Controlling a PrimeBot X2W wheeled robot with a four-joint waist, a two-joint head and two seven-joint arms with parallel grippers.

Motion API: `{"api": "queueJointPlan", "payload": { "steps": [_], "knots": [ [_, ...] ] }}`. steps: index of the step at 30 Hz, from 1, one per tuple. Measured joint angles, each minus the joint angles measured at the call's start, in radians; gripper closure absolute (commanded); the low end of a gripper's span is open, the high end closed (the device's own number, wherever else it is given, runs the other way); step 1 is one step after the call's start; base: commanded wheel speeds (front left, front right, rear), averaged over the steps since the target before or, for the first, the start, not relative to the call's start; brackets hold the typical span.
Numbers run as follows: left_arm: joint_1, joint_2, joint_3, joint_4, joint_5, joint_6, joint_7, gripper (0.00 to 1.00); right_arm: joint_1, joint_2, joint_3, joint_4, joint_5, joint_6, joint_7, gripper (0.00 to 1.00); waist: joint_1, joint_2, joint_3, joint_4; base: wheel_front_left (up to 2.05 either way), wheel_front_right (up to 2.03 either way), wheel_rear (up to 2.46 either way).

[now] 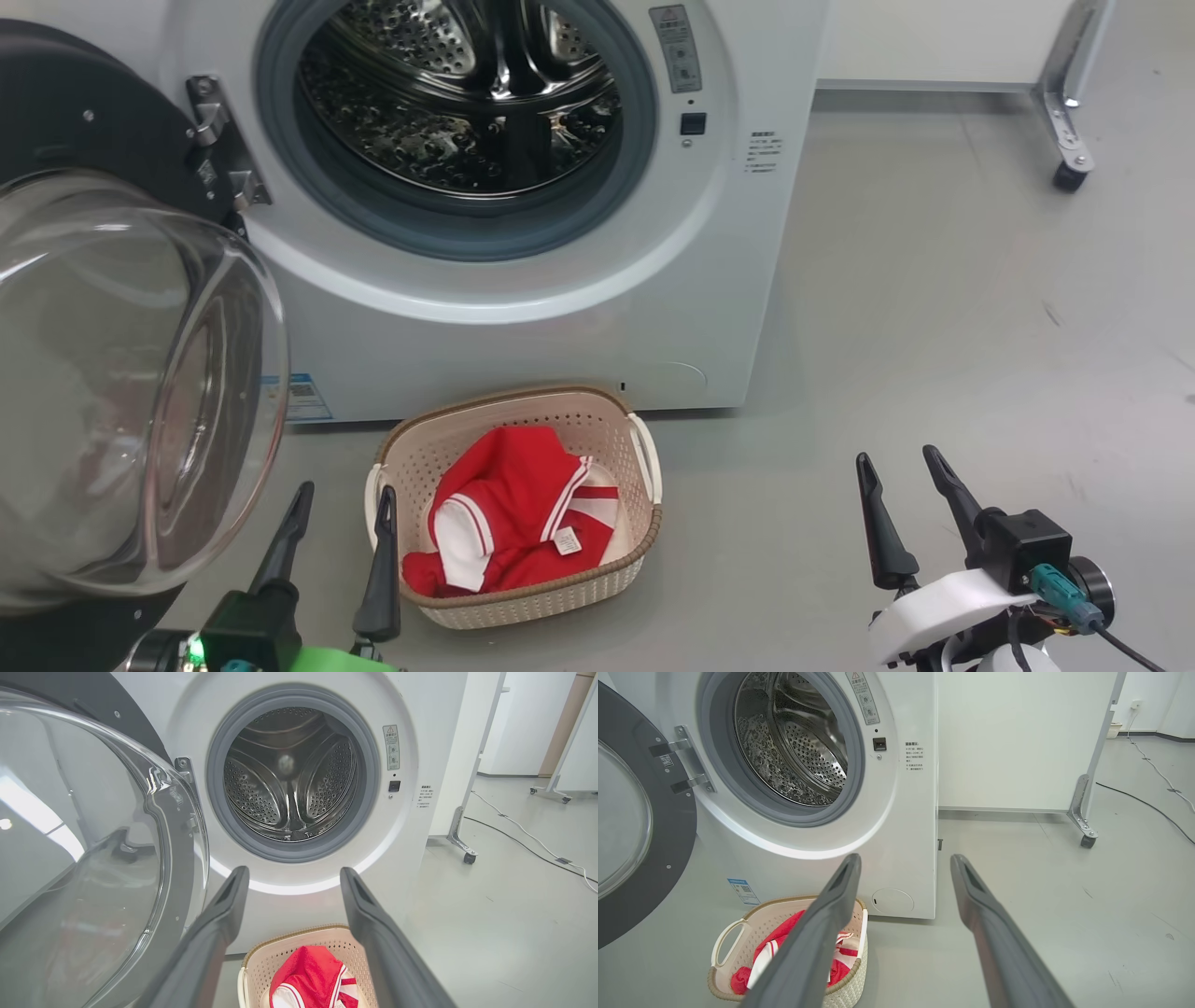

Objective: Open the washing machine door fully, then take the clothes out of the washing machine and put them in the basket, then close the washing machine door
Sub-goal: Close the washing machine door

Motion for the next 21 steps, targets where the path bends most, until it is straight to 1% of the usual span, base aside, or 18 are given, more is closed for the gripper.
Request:
{"api": "queueJointPlan", "payload": {
  "steps": [7,12,16,18,19,20,21],
  "knots": [
    [-0.023,-0.001,0.019,-0.076,-0.014,0.000,-0.012,0.00,0.005,0.000,-0.015,-0.010,-0.001,-0.001,0.000,0.00,0.0000,0.0000,0.003,0.062,0.00,0.00,0.00],
    [-0.024,0.000,0.051,-0.112,-0.020,0.000,-0.021,0.00,0.012,0.000,-0.021,-0.013,-0.006,-0.001,0.000,0.00,0.0000,0.0000,0.005,0.116,0.00,0.00,0.00],
    [-0.027,-0.003,0.069,-0.173,-0.094,-0.001,-0.040,0.00,0.014,0.001,-0.025,-0.014,-0.007,-0.001,0.000,0.00,0.0000,0.0000,0.006,0.162,0.00,0.00,0.00],
    [-0.034,-0.006,0.081,-0.213,-0.152,-0.013,-0.050,0.00,0.015,0.001,-0.026,-0.015,-0.007,-0.001,0.000,0.00,0.0000,0.0000,0.005,0.185,0.00,0.00,0.00],
    [-0.041,-0.007,0.089,-0.237,-0.188,-0.023,-0.058,0.43,0.015,0.001,-0.026,-0.016,-0.007,-0.002,0.000,0.00,0.0000,0.0000,0.004,0.196,0.00,0.00,0.00],
    [-0.048,-0.008,0.099,-0.261,-0.228,-0.032,-0.060,0.82,0.016,0.001,-0.027,-0.016,-0.007,-0.002,0.000,0.00,0.0000,0.0000,0.003,0.207,0.00,0.00,0.00],
    [-0.056,-0.008,0.108,-0.283,-0.263,-0.042,-0.061,1.00,0.016,0.001,-0.026,-0.018,-0.007,-0.002,0.000,0.00,0.0000,0.0000,0.002,0.218,0.00,0.00,0.00]
  ]
}}
